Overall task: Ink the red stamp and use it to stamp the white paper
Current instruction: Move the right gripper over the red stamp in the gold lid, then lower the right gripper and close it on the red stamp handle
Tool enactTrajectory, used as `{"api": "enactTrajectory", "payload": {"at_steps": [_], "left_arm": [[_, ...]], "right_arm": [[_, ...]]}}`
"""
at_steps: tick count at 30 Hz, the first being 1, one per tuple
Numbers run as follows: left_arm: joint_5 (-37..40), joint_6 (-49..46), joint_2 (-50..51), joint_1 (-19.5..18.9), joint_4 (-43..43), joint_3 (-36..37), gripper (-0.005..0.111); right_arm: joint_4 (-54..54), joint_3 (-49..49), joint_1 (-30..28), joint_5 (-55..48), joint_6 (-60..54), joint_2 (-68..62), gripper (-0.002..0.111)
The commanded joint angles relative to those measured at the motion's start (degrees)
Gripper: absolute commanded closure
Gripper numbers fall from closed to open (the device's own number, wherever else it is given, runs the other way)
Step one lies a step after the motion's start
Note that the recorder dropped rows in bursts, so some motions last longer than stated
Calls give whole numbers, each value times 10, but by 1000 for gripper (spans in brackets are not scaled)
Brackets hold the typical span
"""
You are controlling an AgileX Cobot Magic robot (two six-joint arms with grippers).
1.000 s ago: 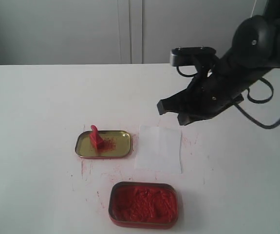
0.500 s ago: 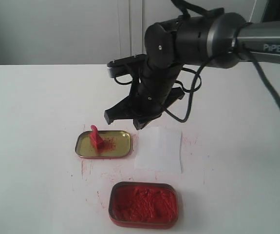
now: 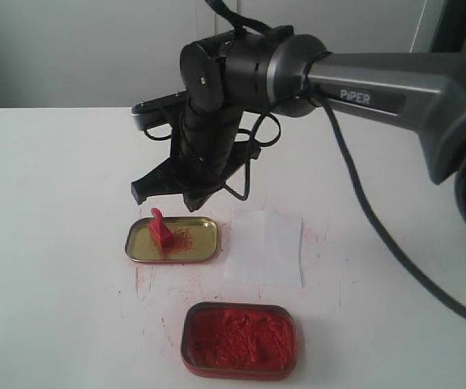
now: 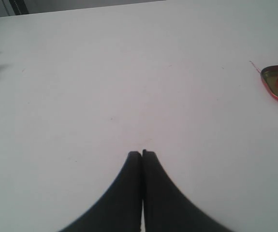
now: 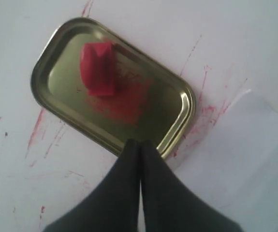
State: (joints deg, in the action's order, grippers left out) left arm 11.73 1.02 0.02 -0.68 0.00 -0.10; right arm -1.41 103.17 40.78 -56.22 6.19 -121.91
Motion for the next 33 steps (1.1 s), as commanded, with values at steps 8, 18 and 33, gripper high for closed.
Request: {"api": "enactTrajectory", "payload": {"at_steps": [8,18,33], "left_arm": [[-5,2,0,3,-3,1,107],[-5,2,0,3,-3,1,107],[-6,2,0,3,-3,1,107]], "right_arm": [[14,119,37,-24,2,-71,108],[49,157,49,-24,-4,-109,105],[61,156,49,5,-5,-138,73]]}}
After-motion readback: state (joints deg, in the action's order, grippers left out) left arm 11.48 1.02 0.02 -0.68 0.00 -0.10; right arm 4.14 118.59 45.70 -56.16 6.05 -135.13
